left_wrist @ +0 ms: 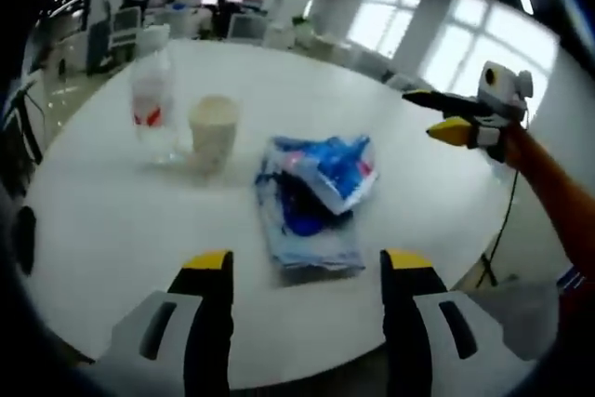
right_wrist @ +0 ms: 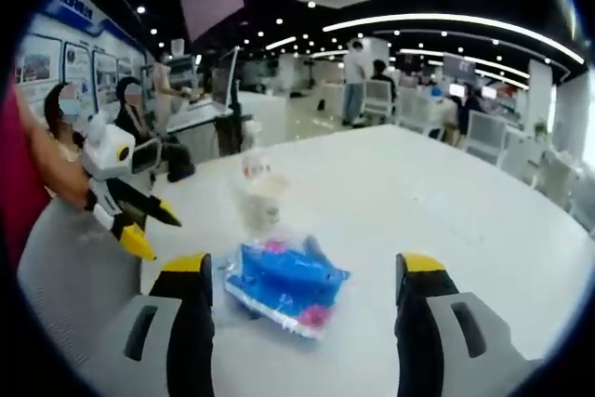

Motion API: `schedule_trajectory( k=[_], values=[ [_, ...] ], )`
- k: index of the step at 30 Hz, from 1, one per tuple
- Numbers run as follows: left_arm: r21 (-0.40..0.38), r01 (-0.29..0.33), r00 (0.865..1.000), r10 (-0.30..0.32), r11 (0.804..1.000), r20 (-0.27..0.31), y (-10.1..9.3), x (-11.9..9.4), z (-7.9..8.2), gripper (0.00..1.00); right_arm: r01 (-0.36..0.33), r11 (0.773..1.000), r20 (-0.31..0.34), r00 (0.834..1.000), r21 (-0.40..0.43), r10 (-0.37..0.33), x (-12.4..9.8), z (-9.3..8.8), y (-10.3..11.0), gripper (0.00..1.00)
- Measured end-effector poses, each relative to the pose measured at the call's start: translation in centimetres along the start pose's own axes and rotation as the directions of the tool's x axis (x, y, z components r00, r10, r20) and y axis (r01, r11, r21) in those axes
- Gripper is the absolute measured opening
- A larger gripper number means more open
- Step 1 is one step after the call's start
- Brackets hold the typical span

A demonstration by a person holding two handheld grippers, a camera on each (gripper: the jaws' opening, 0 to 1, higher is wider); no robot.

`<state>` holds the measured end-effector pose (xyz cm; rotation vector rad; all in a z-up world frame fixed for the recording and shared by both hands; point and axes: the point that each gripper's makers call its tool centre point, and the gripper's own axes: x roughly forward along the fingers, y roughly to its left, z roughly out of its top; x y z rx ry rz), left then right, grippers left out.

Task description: Arrange the tabletop items into an orderly group along one side of the table until the central work area is clear of visible clutter.

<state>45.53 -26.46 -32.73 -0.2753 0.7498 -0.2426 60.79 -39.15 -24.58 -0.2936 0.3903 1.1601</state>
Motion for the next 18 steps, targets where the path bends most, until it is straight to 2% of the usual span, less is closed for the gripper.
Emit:
schedule_trajectory(
  k=[6,9,13,15,17,18],
  values=[
    [0.050,-0.031,0.999,0.033,0.998,-0.036,-0.6,0.8,-0.7,0.59,-0.052,0.999,-0.047,0.998,-0.015,0.051,2.2,-0.6,-1.3,0.75],
    [0.058,-0.031,0.998,0.034,0.998,-0.060,-1.1,1.3,-1.3,0.59,-0.098,0.995,-0.084,0.992,-0.019,0.097,3.4,-0.9,-2.0,0.68],
    [0.059,-0.033,0.997,0.038,0.998,-0.073,-1.6,1.7,-1.6,0.57,-0.155,0.988,-0.125,0.981,-0.020,0.151,4.8,-1.1,-2.3,0.55],
    [0.055,-0.041,0.996,0.045,0.998,-0.079,-1.6,2.0,-1.8,0.56,-0.186,0.982,-0.177,0.968,-0.028,0.178,5.6,-1.8,-2.4,0.48],
    [0.042,-0.049,0.995,0.053,0.998,-0.082,-1.5,2.3,-1.9,0.55,-0.204,0.978,-0.189,0.962,-0.031,0.195,6.8,-2.0,-2.7,0.44],
    [0.039,-0.053,0.995,0.056,0.998,-0.083,-1.4,2.4,-1.9,0.54,-0.233,0.972,-0.195,0.954,-0.013,0.226,7.4,-2.2,-2.5,0.38]
  ],
)
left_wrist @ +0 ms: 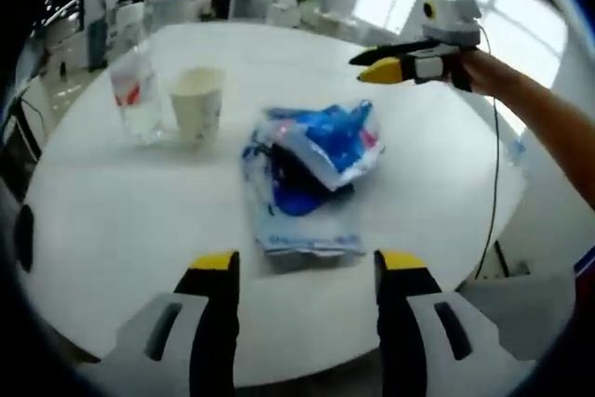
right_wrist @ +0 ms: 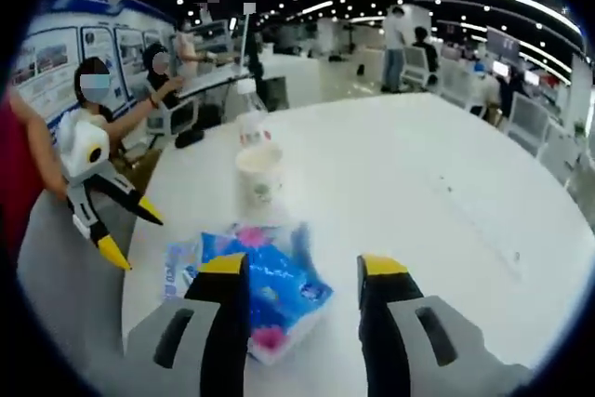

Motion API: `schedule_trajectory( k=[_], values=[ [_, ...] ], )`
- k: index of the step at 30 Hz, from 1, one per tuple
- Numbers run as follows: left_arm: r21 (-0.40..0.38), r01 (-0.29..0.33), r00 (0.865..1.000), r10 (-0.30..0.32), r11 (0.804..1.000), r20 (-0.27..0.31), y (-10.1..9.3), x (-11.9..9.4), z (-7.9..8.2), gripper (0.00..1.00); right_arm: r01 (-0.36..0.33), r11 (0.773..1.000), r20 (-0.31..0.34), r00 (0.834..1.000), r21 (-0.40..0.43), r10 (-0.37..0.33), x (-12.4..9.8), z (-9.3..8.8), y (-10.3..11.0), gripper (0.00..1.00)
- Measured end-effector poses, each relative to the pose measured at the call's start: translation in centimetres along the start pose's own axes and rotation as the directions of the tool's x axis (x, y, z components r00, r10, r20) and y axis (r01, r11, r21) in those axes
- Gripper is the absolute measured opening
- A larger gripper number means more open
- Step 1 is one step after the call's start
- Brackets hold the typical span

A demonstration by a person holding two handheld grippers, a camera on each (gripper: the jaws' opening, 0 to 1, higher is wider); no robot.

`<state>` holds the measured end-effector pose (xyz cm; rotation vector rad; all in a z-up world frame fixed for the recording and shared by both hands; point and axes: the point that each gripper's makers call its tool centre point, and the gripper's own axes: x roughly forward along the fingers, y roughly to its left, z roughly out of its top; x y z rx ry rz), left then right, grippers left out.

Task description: Arrange the tabletop items into an orderly group along one side of the table until the central work area is clear of visible clutter.

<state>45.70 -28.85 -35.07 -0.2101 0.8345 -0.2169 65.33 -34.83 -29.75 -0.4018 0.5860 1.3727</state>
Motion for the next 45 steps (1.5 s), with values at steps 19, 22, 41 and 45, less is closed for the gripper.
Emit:
schedule_trajectory(
  k=[19,22,41,45],
  values=[
    [-0.066,-0.048,0.997,0.044,0.997,-0.070,0.2,2.0,-1.7,0.41,-0.118,0.990,-0.148,0.981,0.082,0.129,8.2,-3.4,-1.1,0.18],
    [-0.099,-0.043,0.997,0.036,0.994,-0.068,-0.1,2.5,-1.5,0.40,-0.130,0.987,-0.146,0.979,0.097,0.143,8.4,-3.7,-1.2,0.16],
    [-0.156,-0.046,0.996,0.034,0.987,-0.081,-0.1,4.3,-1.2,0.15,-0.182,0.976,-0.160,0.967,0.123,0.200,8.4,-4.8,-0.7,0.05],
    [-0.174,-0.052,0.997,0.040,0.983,-0.071,0.5,4.4,-0.9,0.09,-0.166,0.978,-0.171,0.968,0.123,0.186,7.9,-5.0,-0.9,0.03]
  ],
)
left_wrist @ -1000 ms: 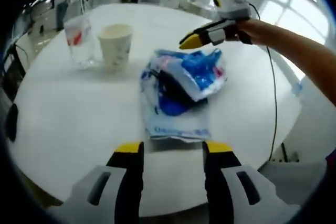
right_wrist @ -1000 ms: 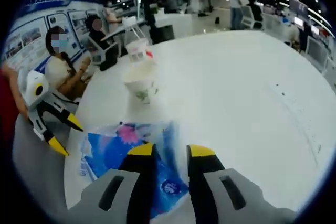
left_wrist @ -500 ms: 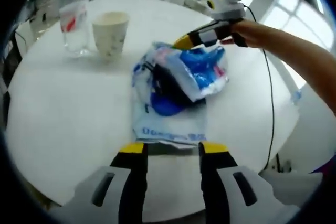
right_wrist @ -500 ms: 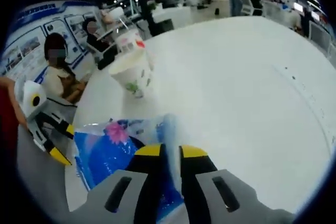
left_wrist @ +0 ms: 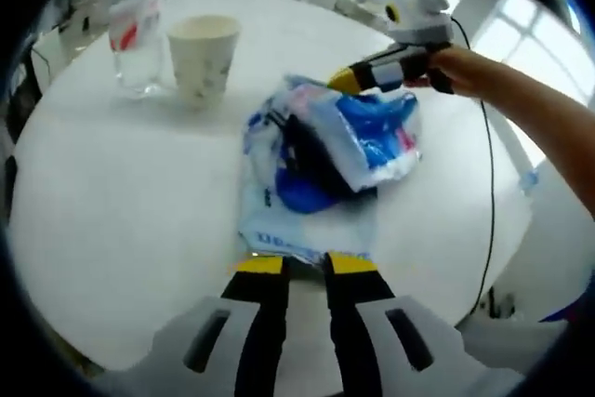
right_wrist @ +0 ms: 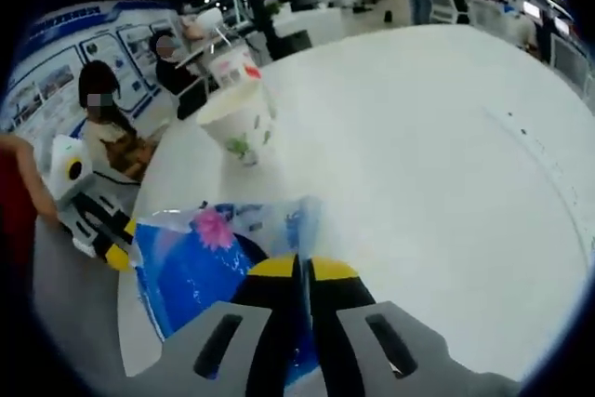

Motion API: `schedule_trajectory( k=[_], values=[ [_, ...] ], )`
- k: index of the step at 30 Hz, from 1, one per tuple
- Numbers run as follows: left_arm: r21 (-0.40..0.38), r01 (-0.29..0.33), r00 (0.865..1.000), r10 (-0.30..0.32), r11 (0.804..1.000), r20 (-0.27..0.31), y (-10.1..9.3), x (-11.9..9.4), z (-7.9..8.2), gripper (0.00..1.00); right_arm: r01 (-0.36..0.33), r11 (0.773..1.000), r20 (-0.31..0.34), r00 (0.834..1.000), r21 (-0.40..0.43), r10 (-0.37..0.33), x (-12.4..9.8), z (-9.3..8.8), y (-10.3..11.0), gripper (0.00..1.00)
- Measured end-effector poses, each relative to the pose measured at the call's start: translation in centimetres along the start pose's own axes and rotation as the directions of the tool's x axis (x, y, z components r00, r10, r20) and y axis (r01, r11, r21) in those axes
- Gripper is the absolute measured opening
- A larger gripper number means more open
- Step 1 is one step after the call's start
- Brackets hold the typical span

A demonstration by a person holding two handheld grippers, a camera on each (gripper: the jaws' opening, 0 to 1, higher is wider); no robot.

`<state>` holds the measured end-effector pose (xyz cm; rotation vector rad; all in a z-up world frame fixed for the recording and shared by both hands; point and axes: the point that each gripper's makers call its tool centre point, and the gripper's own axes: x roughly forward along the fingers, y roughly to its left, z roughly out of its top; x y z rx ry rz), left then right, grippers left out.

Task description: Arrange the tabletop items into an orderly group along one side of the table until the central work area is clear of visible clutter.

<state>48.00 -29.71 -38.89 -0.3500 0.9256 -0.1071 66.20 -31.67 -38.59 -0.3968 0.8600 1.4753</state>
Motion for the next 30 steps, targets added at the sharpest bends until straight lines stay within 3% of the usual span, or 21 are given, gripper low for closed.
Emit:
schedule_trajectory(
  k=[13,19,30],
  values=[
    [0.010,-0.027,0.999,0.027,1.000,0.037,2.1,0.4,2.5,0.02,0.040,0.997,-0.031,0.999,0.059,-0.038,-3.0,-2.8,-0.3,0.02],
    [0.025,-0.020,0.999,0.019,0.999,0.036,2.4,0.9,3.5,0.00,0.059,0.990,-0.037,0.998,0.127,-0.055,-4.5,-4.3,0.1,0.01],
    [0.070,0.021,1.000,-0.022,0.997,0.006,1.3,2.0,5.4,0.00,0.080,0.966,-0.034,0.997,0.247,-0.074,-7.5,-7.4,0.8,0.01]
  ],
)
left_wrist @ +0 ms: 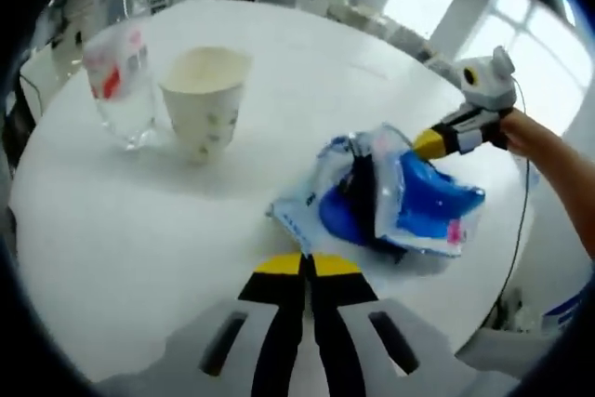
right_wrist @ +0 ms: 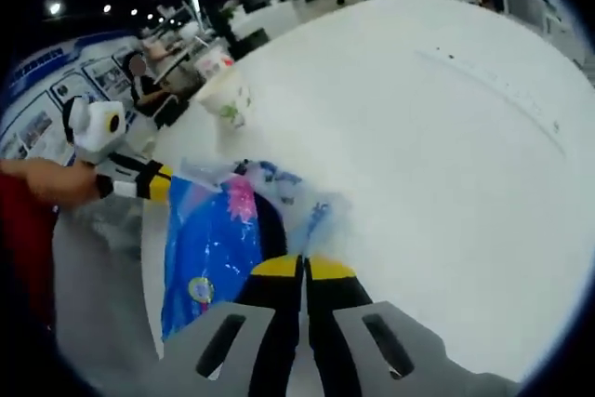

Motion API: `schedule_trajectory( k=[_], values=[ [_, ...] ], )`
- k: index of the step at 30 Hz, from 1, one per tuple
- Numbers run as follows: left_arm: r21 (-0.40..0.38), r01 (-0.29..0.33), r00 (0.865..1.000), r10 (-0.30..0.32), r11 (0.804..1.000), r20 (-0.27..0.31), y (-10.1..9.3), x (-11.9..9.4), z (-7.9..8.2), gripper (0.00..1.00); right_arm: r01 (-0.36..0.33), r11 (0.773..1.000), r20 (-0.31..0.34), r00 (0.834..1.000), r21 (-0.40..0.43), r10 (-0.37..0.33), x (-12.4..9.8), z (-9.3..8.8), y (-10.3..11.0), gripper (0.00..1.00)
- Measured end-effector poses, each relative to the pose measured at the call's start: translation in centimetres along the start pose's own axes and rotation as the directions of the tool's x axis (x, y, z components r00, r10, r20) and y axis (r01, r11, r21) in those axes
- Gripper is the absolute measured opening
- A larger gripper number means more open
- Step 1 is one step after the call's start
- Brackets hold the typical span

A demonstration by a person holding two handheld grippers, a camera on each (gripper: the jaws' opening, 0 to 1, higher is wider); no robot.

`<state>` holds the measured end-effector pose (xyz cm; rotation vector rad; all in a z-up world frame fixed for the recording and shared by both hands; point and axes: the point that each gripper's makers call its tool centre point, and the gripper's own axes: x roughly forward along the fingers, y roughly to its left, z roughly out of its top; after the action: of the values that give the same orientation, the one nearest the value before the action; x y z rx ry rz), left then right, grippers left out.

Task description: Arrange the tabletop items into an orderly group along one side of the table until the central work area is clear of visible clutter.

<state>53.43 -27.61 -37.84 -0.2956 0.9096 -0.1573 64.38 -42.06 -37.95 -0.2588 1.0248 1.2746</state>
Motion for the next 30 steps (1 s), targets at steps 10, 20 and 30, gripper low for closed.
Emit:
schedule_trajectory(
  k=[10,20,30],
  values=[
    [0.133,0.004,1.000,0.000,0.991,-0.026,-1.2,1.9,4.1,0.00,0.040,0.994,0.058,0.997,0.106,-0.046,-2.4,-1.3,-1.1,0.01],
    [0.266,-0.052,0.998,0.060,0.963,-0.022,-1.1,3.7,7.7,0.00,0.062,0.982,0.091,0.993,0.177,-0.079,-2.4,-1.7,-1.7,0.01],
    [0.312,-0.116,0.991,0.133,0.943,-0.034,0.9,4.8,7.8,0.00,0.057,0.983,0.090,0.993,0.176,-0.074,-1.3,-0.9,-1.6,0.01]
  ],
)
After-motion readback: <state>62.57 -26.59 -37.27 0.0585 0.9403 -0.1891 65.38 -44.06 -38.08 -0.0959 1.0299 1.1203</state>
